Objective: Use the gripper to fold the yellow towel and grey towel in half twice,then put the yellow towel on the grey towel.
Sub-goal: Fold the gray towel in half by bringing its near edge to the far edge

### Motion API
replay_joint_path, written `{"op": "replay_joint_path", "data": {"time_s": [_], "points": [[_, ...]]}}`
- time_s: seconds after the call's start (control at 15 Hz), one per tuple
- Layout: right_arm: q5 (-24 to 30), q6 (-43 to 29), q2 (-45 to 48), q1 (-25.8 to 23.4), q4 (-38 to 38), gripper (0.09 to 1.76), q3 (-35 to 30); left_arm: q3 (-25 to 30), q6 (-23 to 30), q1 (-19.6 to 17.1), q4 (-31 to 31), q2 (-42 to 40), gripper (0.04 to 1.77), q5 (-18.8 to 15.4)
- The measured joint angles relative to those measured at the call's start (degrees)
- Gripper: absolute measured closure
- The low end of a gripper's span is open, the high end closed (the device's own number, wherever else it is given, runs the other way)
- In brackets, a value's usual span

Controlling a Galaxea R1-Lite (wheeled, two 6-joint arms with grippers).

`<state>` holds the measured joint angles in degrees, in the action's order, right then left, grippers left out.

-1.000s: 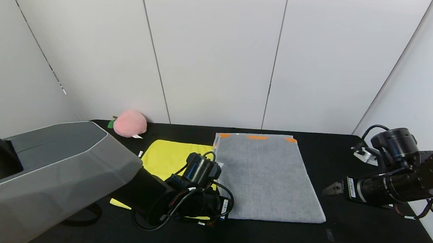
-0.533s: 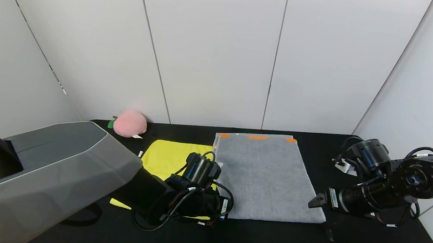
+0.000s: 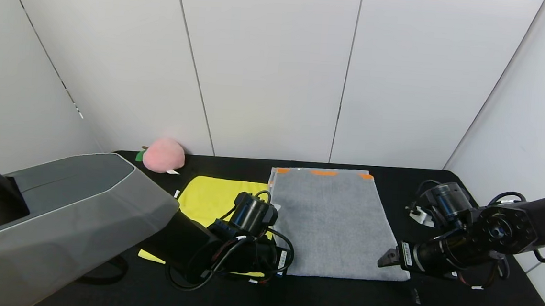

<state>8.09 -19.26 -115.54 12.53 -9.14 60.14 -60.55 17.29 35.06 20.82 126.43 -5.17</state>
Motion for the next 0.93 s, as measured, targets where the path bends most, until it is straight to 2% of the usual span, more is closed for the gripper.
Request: {"op": "replay_joint_path", "data": {"time_s": [0.93], "points": [[-0.05, -0.04, -3.08, 0.63, 3.29, 0.14, 0.39, 0.0, 0.0, -0.09, 0.09, 0.39, 1.66, 0.16]]}}
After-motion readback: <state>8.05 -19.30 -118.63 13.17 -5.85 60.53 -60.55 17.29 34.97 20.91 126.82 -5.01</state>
